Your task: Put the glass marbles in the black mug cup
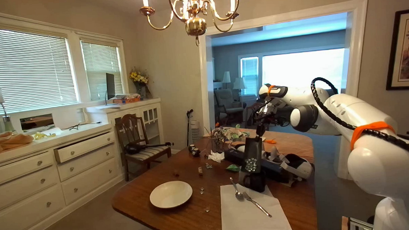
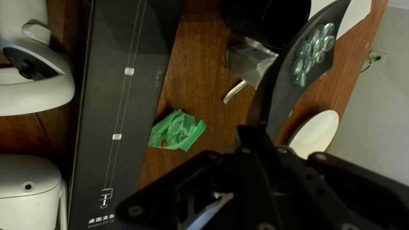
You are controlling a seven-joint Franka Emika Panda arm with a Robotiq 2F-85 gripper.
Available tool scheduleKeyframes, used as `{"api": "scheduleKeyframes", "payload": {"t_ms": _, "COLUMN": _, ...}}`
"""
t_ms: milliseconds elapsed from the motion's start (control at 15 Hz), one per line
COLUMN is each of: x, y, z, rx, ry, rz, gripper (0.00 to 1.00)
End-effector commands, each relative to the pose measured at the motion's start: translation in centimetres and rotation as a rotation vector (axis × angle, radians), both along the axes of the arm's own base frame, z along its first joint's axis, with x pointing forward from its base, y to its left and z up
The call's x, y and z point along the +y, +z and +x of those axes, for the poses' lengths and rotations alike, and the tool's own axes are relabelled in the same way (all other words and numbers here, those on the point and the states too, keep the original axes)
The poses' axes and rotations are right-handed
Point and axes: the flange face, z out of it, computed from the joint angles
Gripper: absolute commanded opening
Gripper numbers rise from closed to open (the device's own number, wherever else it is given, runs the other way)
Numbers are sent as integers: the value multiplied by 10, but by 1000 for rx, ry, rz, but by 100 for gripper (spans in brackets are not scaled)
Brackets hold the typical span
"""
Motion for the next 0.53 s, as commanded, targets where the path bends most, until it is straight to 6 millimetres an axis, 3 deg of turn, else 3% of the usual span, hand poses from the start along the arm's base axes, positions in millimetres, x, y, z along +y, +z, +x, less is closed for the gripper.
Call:
{"api": "scheduleKeyframes", "payload": {"t_ms": 0, "x": 5, "y": 2, "z": 4, "rx": -17, "ry": 1, "rz": 25, "gripper": 2}}
{"api": "scheduleKeyframes", "payload": {"t_ms": 467, "x": 15, "y": -1, "z": 16, "rx": -12, "ry": 23, "rz": 25, "gripper": 2}}
